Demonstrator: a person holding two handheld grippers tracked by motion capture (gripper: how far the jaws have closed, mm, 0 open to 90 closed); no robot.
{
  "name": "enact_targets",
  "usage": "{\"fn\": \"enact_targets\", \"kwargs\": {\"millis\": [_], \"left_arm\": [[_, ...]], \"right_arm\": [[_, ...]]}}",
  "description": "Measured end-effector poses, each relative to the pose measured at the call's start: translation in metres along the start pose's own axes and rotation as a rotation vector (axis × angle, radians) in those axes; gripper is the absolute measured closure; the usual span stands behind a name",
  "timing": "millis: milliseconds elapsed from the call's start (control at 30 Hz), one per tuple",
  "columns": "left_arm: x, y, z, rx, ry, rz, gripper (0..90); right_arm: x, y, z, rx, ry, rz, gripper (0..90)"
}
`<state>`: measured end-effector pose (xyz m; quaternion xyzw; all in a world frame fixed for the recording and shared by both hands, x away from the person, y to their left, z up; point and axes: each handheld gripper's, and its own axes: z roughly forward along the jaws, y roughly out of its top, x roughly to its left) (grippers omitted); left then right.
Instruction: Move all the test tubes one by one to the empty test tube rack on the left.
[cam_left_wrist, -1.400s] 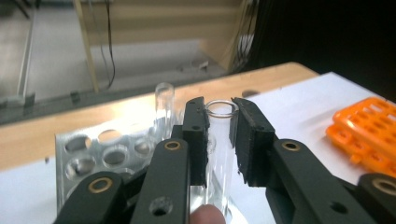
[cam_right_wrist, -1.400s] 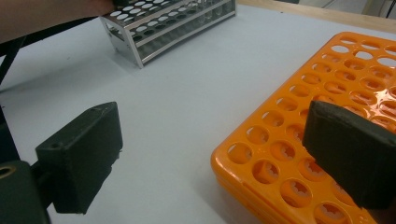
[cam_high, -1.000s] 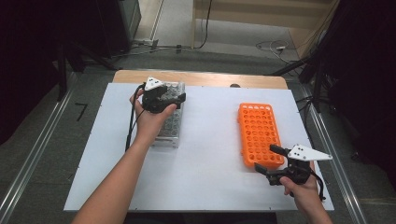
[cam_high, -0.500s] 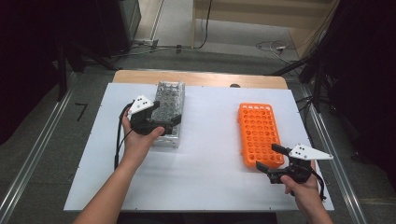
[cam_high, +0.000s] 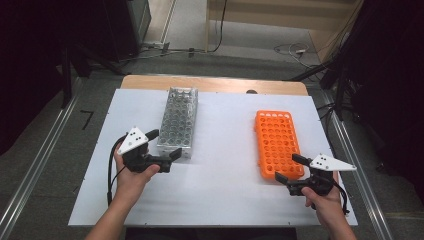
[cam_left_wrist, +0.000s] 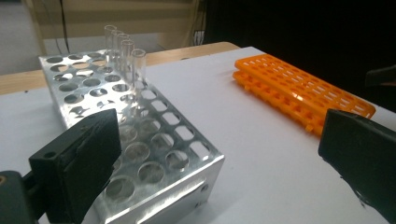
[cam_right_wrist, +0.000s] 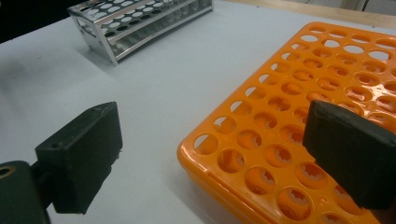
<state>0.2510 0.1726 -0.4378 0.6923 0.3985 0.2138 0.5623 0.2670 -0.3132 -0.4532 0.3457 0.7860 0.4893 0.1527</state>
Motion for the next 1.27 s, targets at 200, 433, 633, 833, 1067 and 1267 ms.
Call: {"fn": "enact_targets", "kwargs": {"millis": [200,433,633,833,1067,1267], "left_arm": [[-0.001,-0.013,-0.019,0.005,0.012,0.002,0.0],[0.002,-0.024,-0.041,-0.011,0.017,-0.007,0.0],[0.01,-0.034,-0.055,-0.002,0.005,-0.003,0.0],[0.019,-0.039,-0.063,-0.055,-0.007,-0.024,0.0],[0.022,-0.042,-0.063,-0.051,0.015,-0.028,0.0],[0.022,-0.043,-0.061,-0.04,0.018,-0.028,0.0]], "right_arm": [[-0.002,-0.002,0.001,0.007,-0.007,0.002,3.3],[-0.006,-0.005,0.0,0.005,-0.017,0.011,3.3],[-0.011,-0.008,0.0,0.006,-0.023,0.023,3.4],[-0.012,-0.011,-0.001,0.002,-0.029,0.016,3.3],[-0.013,-0.012,0.0,0.005,-0.026,0.02,3.3],[-0.013,-0.012,0.001,0.007,-0.021,0.018,3.3]]}}
